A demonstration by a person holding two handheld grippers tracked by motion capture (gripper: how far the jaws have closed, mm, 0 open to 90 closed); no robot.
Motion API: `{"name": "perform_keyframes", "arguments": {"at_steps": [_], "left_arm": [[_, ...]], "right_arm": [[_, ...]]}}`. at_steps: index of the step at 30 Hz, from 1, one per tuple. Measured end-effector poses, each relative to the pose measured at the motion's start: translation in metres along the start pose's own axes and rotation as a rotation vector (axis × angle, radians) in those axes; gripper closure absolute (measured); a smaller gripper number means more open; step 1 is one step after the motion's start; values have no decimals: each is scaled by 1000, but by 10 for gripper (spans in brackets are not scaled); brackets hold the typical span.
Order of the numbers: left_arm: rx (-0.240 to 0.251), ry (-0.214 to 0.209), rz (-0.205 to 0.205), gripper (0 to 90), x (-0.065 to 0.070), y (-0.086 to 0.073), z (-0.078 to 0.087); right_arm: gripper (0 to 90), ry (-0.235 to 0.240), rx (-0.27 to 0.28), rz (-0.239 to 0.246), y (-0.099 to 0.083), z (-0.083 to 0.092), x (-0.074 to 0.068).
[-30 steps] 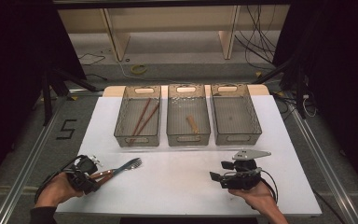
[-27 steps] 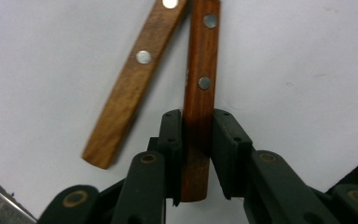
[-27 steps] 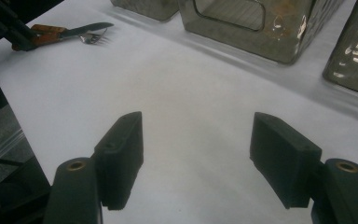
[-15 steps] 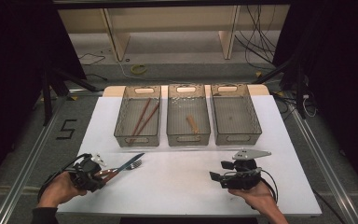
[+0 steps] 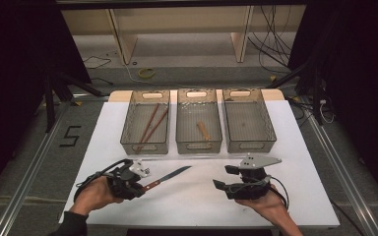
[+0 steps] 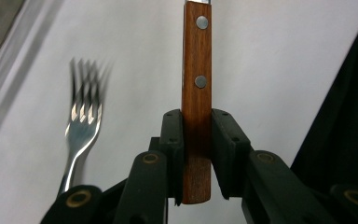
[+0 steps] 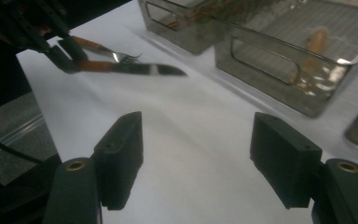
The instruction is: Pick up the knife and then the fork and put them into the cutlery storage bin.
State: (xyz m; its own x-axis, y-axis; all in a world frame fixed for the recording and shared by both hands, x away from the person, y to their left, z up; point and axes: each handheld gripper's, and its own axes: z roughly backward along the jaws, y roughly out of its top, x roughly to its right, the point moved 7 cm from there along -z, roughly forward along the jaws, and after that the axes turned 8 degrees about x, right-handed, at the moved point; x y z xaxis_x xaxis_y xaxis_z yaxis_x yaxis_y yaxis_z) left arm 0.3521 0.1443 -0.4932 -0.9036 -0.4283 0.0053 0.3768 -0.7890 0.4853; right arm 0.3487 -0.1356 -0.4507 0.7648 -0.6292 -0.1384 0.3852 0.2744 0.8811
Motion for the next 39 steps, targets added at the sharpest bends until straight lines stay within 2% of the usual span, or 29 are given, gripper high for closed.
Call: {"name": "perform_keyframes", "arguments": {"at_steps": [4,5,9,13,19,26,31,33,35,39], "left_arm": [[0,-37,-64,751,13,24,-10],[0,-48,-91,751,17,30,-13],[-7,-72,-154,751,28,48,-20],[-6,-90,-192,751,37,60,-26],[-5,-108,-224,751,46,64,-29],[-8,-117,-253,750,53,67,-32],[-2,-125,-275,750,59,71,-29],[-4,-132,-295,750,63,72,-29],[-7,-135,-311,750,65,73,-28],[2,-144,-330,750,69,75,-26]], "right_arm": [[349,30,-7,55,7,-6,-11],[348,34,-7,71,8,-8,-13],[345,44,-20,113,11,-15,-20],[341,81,-53,155,8,-22,-28],[340,144,-123,227,-1,-30,-41],[343,173,-202,287,-14,-41,-50],[369,177,-228,345,-18,-47,-53],[381,176,-242,364,-19,-48,-54],[402,185,-255,371,-20,-49,-56],[441,212,-282,421,-26,-50,-61]]}}
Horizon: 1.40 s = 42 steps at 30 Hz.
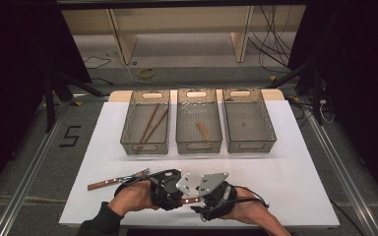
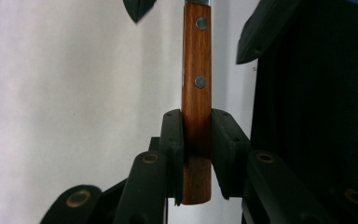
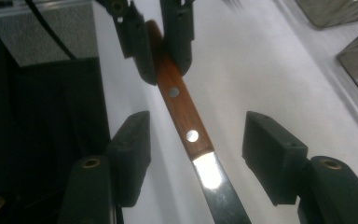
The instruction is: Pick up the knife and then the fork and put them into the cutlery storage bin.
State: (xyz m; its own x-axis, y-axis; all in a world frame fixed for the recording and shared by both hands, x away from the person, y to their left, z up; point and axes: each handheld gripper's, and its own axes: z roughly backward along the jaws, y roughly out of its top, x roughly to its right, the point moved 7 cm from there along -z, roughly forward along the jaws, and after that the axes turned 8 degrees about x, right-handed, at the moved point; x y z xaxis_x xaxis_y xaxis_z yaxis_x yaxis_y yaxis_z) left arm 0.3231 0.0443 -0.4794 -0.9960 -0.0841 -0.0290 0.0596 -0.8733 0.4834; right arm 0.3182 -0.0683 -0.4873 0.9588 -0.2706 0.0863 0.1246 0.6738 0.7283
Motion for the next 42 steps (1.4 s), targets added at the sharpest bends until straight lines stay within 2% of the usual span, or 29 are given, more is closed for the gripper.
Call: {"name": "perform_keyframes", "arguments": {"at_steps": [5,6,7,8,9,14,15,18,20,21,22,25,28,31,33,35,36,39,40,42], "left_arm": [[-3,-14,-23,750,4,1,0],[7,-14,-14,750,6,2,-1],[-13,-11,-39,750,4,1,-1],[20,-20,-4,750,8,3,-3],[18,-24,-6,750,9,3,-2],[-2,-30,-68,749,7,2,1],[4,-34,-59,749,8,2,0],[2,-39,-81,747,9,2,0],[-15,-40,-113,742,8,1,0],[4,-35,-91,736,8,2,-2],[1,-35,-93,724,7,1,-1],[32,-14,-78,683,4,2,0],[64,21,-44,556,-3,3,5],[123,63,11,478,-10,5,11],[162,92,62,425,-15,5,13],[196,116,91,385,-21,3,16],[219,130,122,359,-24,2,18],[256,153,173,331,-31,-2,22],[272,163,204,312,-33,-4,23],[283,178,222,299,-37,-8,25]], "right_arm": [[514,22,-21,36,-2,-3,-6],[530,22,-24,41,-2,-4,-6],[555,25,-25,43,-2,-4,-7],[571,24,-27,44,-2,-4,-7],[594,28,-31,49,-3,-5,-8],[687,42,-33,75,-4,-5,-10],[710,45,-30,80,-4,-4,-10],[740,66,-32,90,-5,-4,-12],[755,75,-39,102,-6,-5,-14],[764,77,-43,99,-6,-5,-14],[774,80,-43,103,-6,-5,-14],[779,89,-40,92,-7,-4,-13],[780,80,-34,78,-8,-1,-9],[780,66,-26,45,-9,2,-3],[780,53,-21,32,-9,4,1],[780,35,-12,21,-10,6,7],[780,23,-13,10,-11,7,11],[780,-20,1,-34,-12,13,23],[780,-26,8,-45,-13,15,27],[780,-50,17,-62,-13,19,35]]}}
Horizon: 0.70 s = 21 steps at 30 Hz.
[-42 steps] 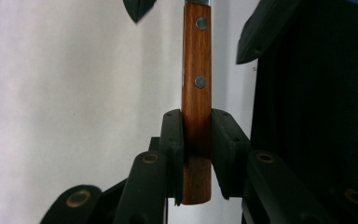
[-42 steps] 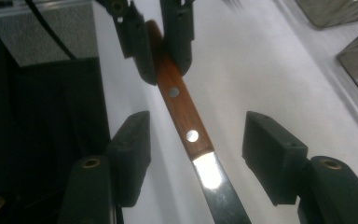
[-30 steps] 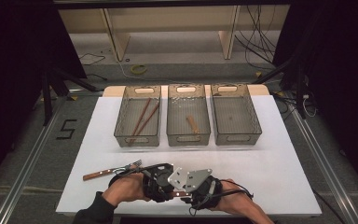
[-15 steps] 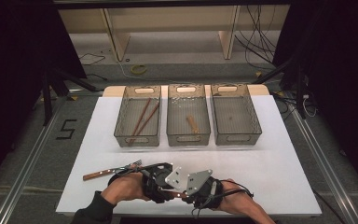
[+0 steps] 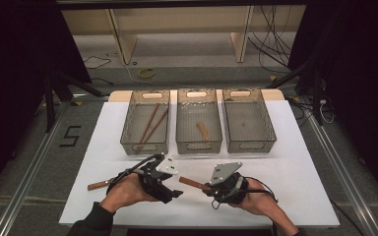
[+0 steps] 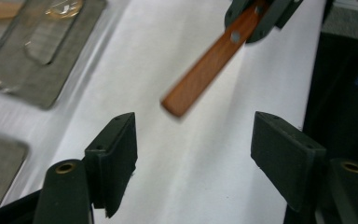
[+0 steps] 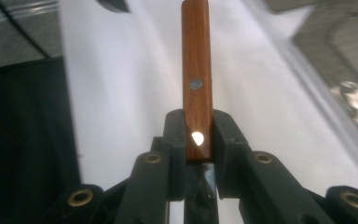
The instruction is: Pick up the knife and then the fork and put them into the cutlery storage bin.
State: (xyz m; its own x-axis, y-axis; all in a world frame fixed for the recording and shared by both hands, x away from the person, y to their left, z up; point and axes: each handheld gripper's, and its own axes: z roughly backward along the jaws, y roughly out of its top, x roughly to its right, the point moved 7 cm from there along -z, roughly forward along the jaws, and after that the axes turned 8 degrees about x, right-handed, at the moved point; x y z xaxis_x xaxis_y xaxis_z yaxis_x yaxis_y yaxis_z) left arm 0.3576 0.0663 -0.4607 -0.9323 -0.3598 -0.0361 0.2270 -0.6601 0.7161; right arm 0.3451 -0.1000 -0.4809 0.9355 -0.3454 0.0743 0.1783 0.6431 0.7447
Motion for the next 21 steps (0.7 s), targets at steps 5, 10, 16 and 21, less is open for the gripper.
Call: {"name": "perform_keyframes", "arguments": {"at_steps": [5,10,16,21], "left_arm": [[39,56,69,258,-14,-11,5],[85,112,141,236,-30,-27,11],[141,180,234,224,-51,-48,24],[163,220,289,210,-65,-65,34]], "right_arm": [[780,-67,23,-55,1,11,22],[780,-124,53,-119,2,22,45],[780,-200,80,-197,5,35,78],[780,-260,106,-261,9,47,107]]}}
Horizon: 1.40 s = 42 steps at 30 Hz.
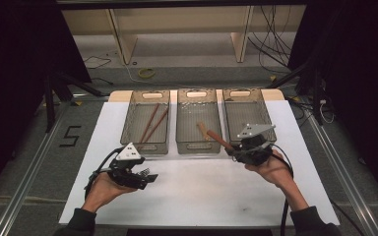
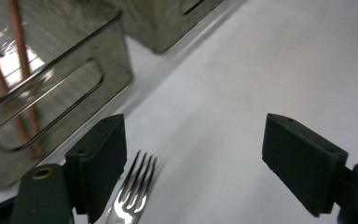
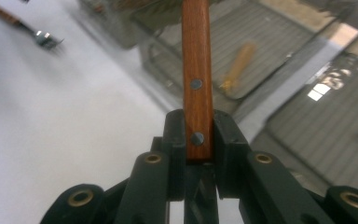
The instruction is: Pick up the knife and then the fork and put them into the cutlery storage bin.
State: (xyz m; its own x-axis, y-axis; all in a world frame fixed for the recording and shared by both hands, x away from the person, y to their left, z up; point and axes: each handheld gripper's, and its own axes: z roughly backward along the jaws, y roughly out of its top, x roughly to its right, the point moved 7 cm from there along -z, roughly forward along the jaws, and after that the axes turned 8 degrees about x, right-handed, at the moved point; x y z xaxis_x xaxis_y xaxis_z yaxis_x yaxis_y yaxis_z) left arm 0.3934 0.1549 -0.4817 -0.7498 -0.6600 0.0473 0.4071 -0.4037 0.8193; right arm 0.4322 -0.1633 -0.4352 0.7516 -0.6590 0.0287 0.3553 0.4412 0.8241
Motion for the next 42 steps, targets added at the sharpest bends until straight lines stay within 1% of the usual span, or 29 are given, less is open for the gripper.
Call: {"name": "perform_keyframes", "arguments": {"at_steps": [2,3,6,9,11,13,15,16,19,22,23,28,30,31,36,37,42], "left_arm": [[8,20,22,207,-7,-4,3],[13,28,33,204,-11,-6,6],[30,48,53,199,-19,-9,11],[45,64,73,193,-23,-11,15],[51,76,81,188,-27,-12,19],[59,85,87,187,-29,-12,22],[58,90,91,187,-32,-14,25],[57,94,92,187,-33,-14,26],[54,110,93,189,-37,-16,28],[56,115,99,189,-41,-18,31],[52,116,95,189,-41,-18,32],[41,127,99,190,-46,-22,35],[35,134,100,191,-48,-24,36],[32,134,98,192,-49,-24,36],[16,133,106,194,-54,-28,40],[18,136,107,194,-54,-29,40],[-6,135,105,198,-57,-33,41]], "right_arm": [[780,-23,7,-25,5,1,12],[780,-30,7,-28,7,2,15],[780,-59,7,-52,13,3,30],[780,-86,11,-85,19,3,43],[780,-102,14,-106,23,1,52],[780,-128,9,-126,25,-1,62],[780,-141,10,-150,27,-4,71],[780,-156,4,-159,28,-5,76],[779,-181,-6,-177,31,-9,87],[780,-201,-7,-202,32,-14,98],[780,-209,-14,-215,32,-17,102],[779,-240,-37,-252,31,-29,117],[779,-245,-46,-265,30,-32,121],[779,-259,-55,-268,29,-35,125],[779,-280,-81,-298,26,-43,134],[779,-283,-86,-301,25,-44,135],[778,-296,-106,-311,23,-52,141]]}}
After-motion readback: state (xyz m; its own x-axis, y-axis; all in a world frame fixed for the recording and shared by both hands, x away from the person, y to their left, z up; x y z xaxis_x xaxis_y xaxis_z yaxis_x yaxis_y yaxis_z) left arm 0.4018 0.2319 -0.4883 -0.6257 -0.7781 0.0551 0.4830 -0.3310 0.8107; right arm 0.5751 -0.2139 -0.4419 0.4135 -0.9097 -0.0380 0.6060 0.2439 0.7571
